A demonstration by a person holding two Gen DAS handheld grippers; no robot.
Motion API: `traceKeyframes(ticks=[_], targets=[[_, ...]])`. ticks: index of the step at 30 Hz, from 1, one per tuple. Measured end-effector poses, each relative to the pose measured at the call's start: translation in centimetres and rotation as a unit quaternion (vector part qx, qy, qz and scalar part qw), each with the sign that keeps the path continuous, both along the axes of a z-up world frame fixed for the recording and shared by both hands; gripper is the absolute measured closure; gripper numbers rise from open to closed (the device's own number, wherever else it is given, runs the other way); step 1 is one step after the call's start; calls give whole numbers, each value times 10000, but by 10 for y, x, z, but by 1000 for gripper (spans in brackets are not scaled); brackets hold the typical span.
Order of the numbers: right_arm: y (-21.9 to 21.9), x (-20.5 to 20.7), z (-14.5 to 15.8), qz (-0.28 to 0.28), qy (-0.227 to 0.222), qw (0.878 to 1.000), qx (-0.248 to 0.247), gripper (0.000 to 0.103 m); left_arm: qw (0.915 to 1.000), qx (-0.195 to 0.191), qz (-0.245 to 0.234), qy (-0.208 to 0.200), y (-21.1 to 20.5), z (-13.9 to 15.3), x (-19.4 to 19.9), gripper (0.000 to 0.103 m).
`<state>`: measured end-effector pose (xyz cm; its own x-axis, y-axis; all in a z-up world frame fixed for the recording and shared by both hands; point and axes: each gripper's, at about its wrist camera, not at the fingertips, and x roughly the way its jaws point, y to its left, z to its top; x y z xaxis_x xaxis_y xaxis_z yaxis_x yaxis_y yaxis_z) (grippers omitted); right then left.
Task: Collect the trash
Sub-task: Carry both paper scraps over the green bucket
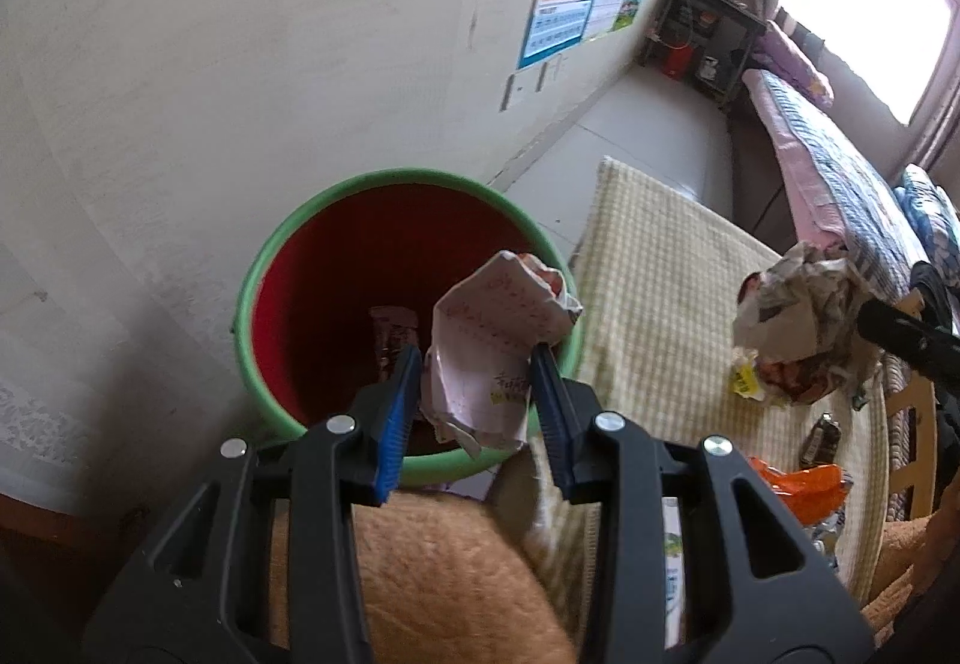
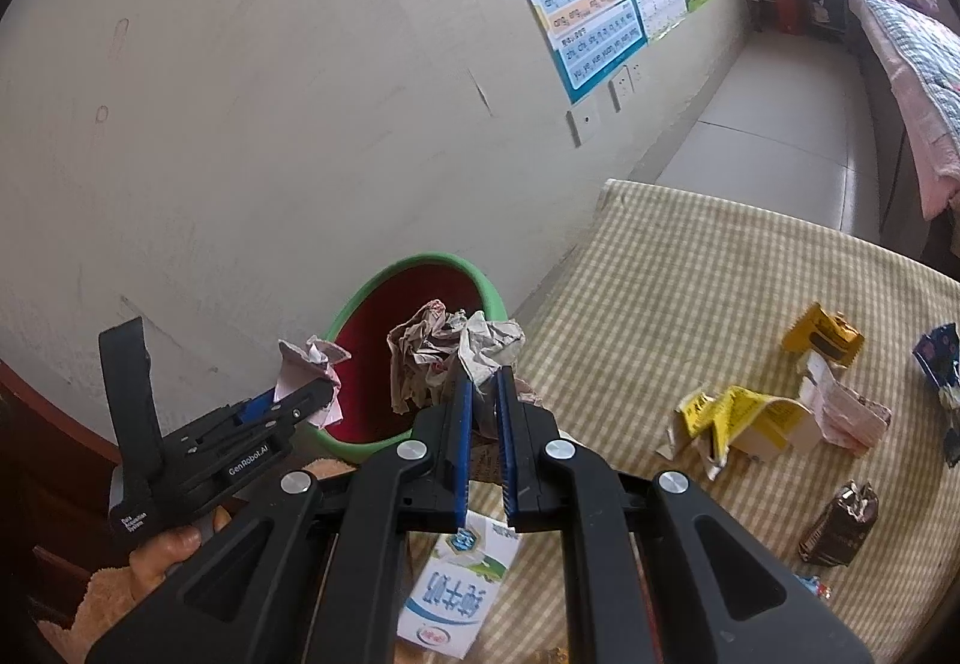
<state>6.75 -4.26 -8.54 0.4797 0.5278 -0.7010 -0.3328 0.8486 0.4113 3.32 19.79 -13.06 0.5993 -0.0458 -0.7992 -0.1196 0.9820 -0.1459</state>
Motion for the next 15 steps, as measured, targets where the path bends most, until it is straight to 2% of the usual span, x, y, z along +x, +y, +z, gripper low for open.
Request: traceKeyframes(ticks=[8, 15], targets=[[26, 21, 1, 100, -5, 9999, -7, 95, 9998, 126, 124, -24, 24, 2, 2, 67], [51, 46, -9, 174, 269, 9995, 41, 95, 9997, 145, 186, 7, 39, -2, 11, 67]])
